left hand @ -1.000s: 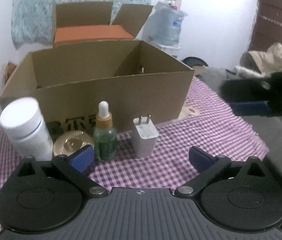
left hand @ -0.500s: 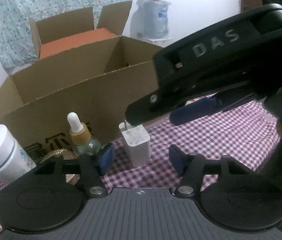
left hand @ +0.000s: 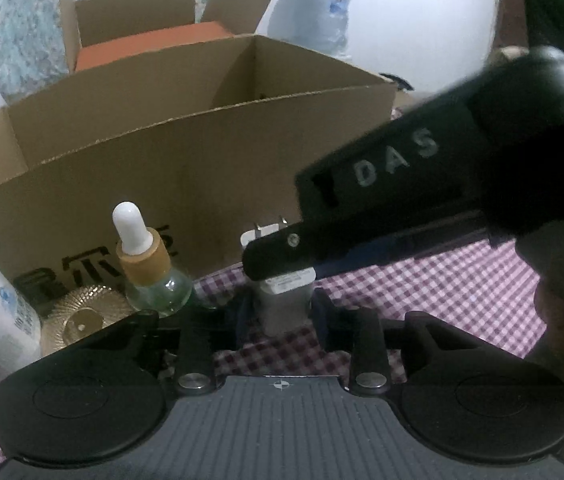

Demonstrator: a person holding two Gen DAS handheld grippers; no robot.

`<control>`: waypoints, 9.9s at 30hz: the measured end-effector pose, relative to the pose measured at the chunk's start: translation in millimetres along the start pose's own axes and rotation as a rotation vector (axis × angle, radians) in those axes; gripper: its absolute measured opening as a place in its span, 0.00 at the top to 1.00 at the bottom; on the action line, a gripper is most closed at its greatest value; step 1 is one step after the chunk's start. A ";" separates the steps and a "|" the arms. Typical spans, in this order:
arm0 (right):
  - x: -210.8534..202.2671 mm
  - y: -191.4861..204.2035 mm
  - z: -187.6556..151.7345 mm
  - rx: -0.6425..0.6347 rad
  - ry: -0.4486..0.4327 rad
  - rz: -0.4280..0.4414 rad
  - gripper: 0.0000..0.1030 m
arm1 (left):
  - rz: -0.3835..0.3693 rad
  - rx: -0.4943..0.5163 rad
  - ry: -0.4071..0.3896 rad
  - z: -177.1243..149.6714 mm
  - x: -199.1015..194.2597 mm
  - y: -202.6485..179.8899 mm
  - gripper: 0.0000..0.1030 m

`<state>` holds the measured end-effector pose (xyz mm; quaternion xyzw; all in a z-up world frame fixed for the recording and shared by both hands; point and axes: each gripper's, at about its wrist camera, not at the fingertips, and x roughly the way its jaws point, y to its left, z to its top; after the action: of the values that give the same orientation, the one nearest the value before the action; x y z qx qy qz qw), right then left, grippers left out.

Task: Organize rigid objects
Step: 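Lower the right gripper onto the white charger and close on it, then lift the white charger and carry it toward the box, then lower the white charger into the box and open the right gripper, then withdraw the right gripper from the box back over the table, then close the right gripper around the green dropper bottle, then carry the green dropper bottle into the box and open the right gripper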

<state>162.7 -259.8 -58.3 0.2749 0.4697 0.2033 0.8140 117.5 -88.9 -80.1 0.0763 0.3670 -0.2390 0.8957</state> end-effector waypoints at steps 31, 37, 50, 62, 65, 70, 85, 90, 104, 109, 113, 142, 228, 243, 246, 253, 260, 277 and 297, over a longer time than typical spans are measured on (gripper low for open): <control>-21.2 -5.9 -12.3 0.000 0.011 -0.089 0.58 | -0.077 0.062 0.073 8.5 13.7 -24.9 0.66; -17.6 -9.0 -11.3 -0.006 0.004 -0.086 0.57 | -0.067 0.049 0.074 15.6 20.6 -26.4 0.67; -27.0 2.4 -8.0 -0.049 -0.014 -0.076 0.58 | -0.047 0.051 0.035 12.8 -5.7 -24.7 0.67; -60.1 33.2 -6.7 -0.114 -0.079 -0.055 0.58 | -0.009 0.062 -0.051 18.2 -50.2 -30.8 0.67; -69.1 41.2 -8.0 -0.134 -0.098 -0.053 0.58 | -0.002 0.066 -0.073 18.8 -62.5 -32.8 0.67; -81.2 58.7 -10.9 -0.175 -0.134 -0.054 0.58 | 0.009 0.079 -0.114 24.5 -80.3 -33.8 0.67; -95.0 117.4 55.8 -0.331 -0.174 -0.035 0.56 | -0.021 0.015 -0.151 103.9 -95.4 9.0 0.67; -72.3 128.3 107.1 -0.369 -0.127 -0.043 0.56 | -0.046 -0.042 -0.070 147.7 -68.3 40.1 0.66; 54.3 72.1 199.4 -0.207 0.106 0.007 0.61 | 0.041 -0.147 0.231 191.3 57.2 98.9 0.71; 92.2 52.8 208.6 -0.165 0.162 -0.002 0.61 | 0.058 -0.186 0.308 189.9 91.4 111.0 0.71; 107.3 43.2 214.3 -0.148 0.179 0.001 0.64 | 0.059 -0.208 0.324 188.3 102.5 115.5 0.70; -39.5 62.1 180.0 -0.113 -0.024 0.196 0.48 | 0.077 0.059 0.095 192.6 -39.8 48.3 0.05; -7.5 59.2 7.2 -0.244 -0.080 0.025 0.78 | 0.124 0.036 -0.084 9.9 -27.2 19.5 0.69; -25.0 64.6 -18.1 -0.356 -0.072 -0.049 0.78 | -0.004 -0.002 -0.087 -5.1 -40.0 5.2 0.69; -25.1 64.4 -18.8 -0.360 -0.071 -0.053 0.78 | -0.006 -0.002 -0.081 -4.4 -38.9 5.7 0.69; -25.0 65.2 -18.9 -0.364 -0.071 -0.058 0.78 | 0.005 0.007 -0.041 -6.6 -29.5 5.2 0.69; -30.3 72.6 -20.5 -0.384 -0.078 -0.063 0.78 | 0.002 0.010 -0.067 -7.2 -44.0 2.2 0.70; -80.3 137.1 32.1 -0.574 -0.282 0.042 0.78 | 0.057 0.035 -0.249 75.8 -106.7 14.4 0.69; 54.9 84.9 139.5 -0.385 0.002 0.061 0.77 | 0.032 -0.179 0.091 131.5 26.9 88.9 0.69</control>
<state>304.9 -198.2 16.9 0.1281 0.4141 0.3143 0.8446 258.8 -62.3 -7.7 0.0125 0.4262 -0.1871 0.8850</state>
